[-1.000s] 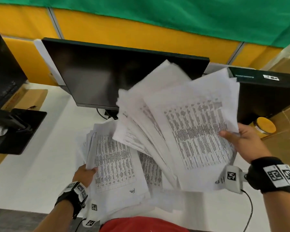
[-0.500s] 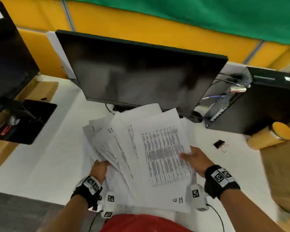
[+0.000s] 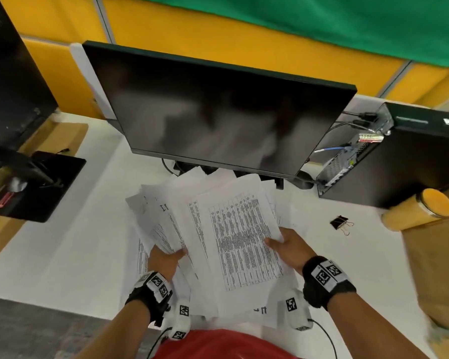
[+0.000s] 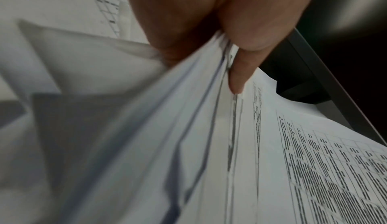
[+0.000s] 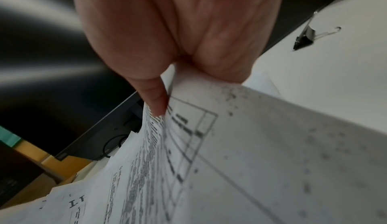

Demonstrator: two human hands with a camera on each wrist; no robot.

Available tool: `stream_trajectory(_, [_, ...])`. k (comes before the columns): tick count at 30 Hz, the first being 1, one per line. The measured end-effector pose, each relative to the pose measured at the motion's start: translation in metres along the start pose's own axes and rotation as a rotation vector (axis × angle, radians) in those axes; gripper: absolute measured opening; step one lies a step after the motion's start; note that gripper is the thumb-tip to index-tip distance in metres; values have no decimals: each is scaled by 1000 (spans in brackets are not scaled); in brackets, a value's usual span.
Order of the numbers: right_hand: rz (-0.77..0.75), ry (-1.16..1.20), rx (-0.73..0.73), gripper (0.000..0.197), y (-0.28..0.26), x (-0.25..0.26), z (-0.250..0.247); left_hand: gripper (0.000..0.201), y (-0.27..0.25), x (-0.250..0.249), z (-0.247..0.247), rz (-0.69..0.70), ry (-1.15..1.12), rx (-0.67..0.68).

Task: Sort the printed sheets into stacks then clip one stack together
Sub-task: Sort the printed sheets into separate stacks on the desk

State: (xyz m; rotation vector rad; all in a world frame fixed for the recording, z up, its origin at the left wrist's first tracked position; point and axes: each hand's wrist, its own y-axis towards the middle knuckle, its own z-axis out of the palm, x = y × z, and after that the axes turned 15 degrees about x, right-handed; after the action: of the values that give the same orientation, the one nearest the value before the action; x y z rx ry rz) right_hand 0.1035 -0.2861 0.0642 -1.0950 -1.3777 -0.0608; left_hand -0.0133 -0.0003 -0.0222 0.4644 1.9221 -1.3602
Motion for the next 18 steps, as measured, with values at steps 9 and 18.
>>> stream_trajectory(9, [-8, -144, -158, 18, -17, 3, -34, 70, 13, 5, -2, -89, -47, -64])
stream_trajectory(18, [-30, -457, -258, 14, -89, 64, -95, 45, 8, 14, -14, 3, 17, -14])
